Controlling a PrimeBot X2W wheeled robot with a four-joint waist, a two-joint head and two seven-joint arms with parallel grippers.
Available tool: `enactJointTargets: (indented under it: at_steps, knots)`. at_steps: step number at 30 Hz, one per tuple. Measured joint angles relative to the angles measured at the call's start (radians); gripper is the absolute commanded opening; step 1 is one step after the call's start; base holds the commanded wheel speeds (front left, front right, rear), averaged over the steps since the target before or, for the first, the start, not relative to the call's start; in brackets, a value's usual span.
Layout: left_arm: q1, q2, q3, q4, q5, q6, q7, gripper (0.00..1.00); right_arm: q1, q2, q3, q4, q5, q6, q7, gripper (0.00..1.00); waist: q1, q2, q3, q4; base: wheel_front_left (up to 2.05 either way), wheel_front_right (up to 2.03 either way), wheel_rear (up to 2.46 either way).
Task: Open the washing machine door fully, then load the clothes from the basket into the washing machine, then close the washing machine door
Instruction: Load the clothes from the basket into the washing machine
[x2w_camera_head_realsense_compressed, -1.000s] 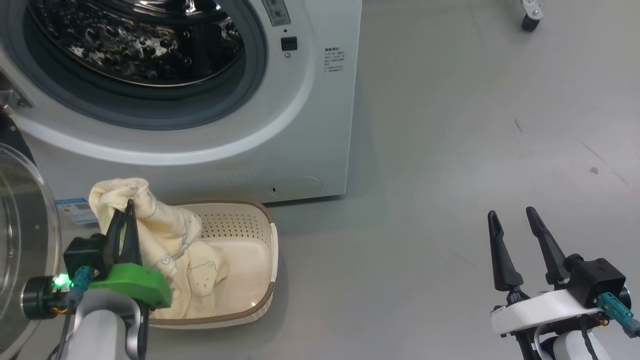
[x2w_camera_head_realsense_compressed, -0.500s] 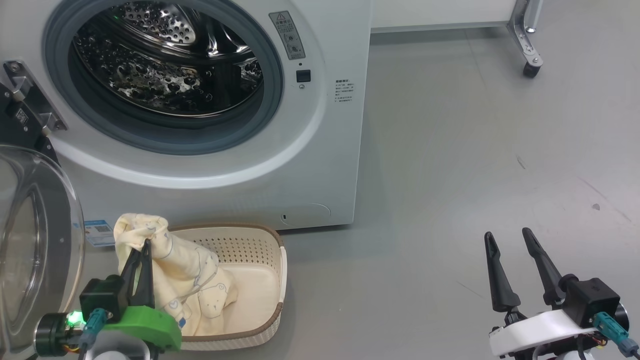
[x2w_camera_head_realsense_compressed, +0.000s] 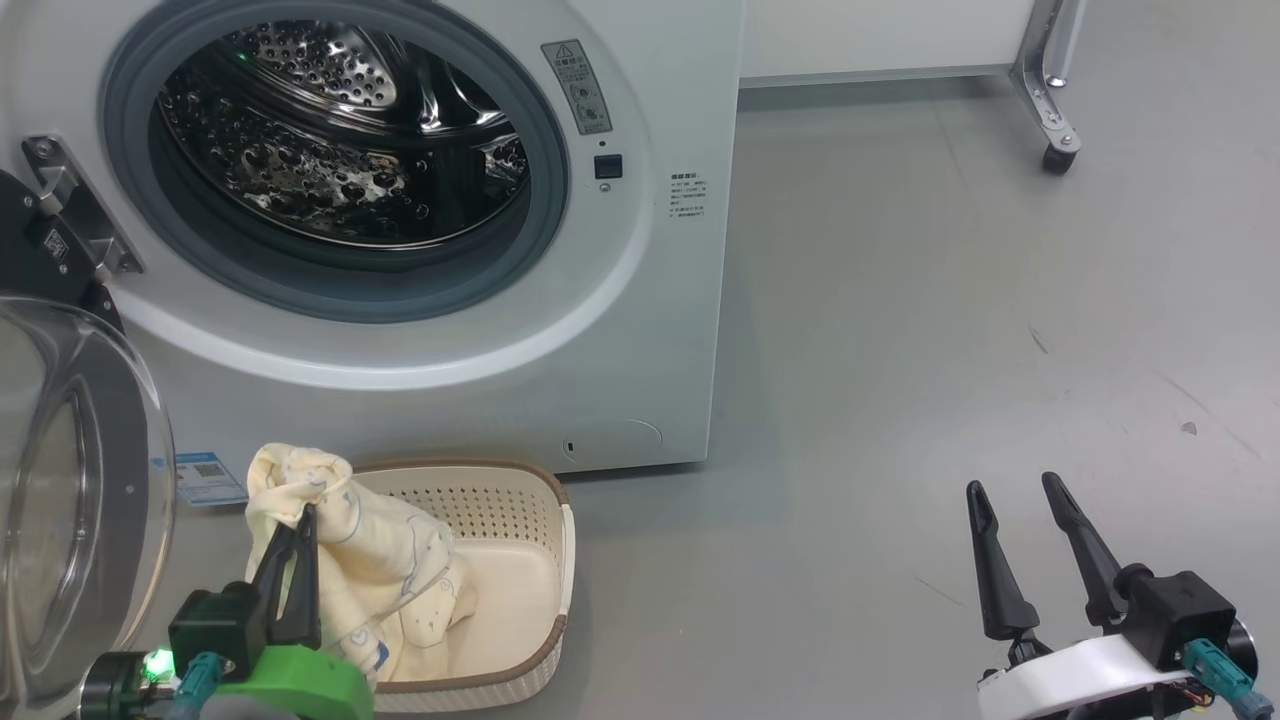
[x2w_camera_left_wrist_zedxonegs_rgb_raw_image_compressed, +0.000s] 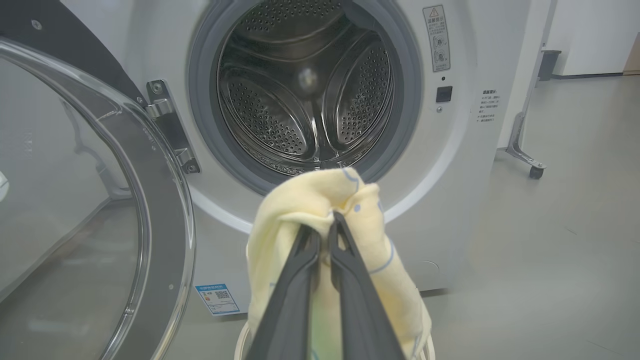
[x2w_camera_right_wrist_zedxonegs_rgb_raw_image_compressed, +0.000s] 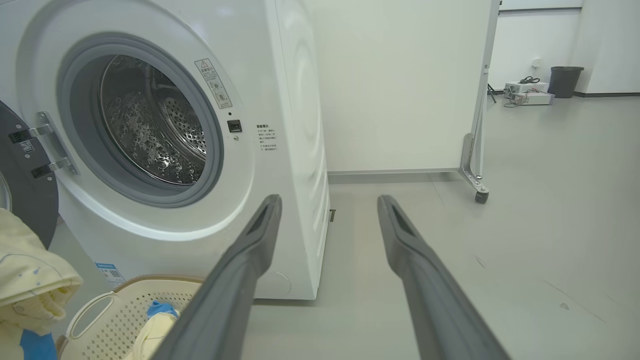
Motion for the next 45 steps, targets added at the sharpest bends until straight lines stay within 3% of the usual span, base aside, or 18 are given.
enactJointTargets:
  at_steps: [15, 33, 45]
  knots:
    - [0.036, 0.001, -0.011, -0.058, -0.009, 0.007, 0.006, 0.00, 0.008, 0.008, 0.012, -0.008, 0.000, 0.000, 0.000, 1.00, 0.0000, 0.0000, -0.009, -0.006, 0.00, 0.00, 0.00]
    - [0.027, 0.004, -0.035, -0.091, -0.056, 0.019, 0.045, 0.00, 0.017, 0.000, 0.021, -0.048, 0.000, 0.000, 0.000, 1.00, 0.0000, 0.0000, 0.071, -0.014, 0.00, 0.00, 0.00]
    - [-0.144, 0.004, -0.033, -0.060, -0.088, 0.036, 0.091, 0.00, -0.043, -0.009, 0.023, -0.082, 0.000, 0.001, 0.000, 1.00, 0.0000, 0.0000, 0.185, -0.034, 0.00, 0.00, 0.00]
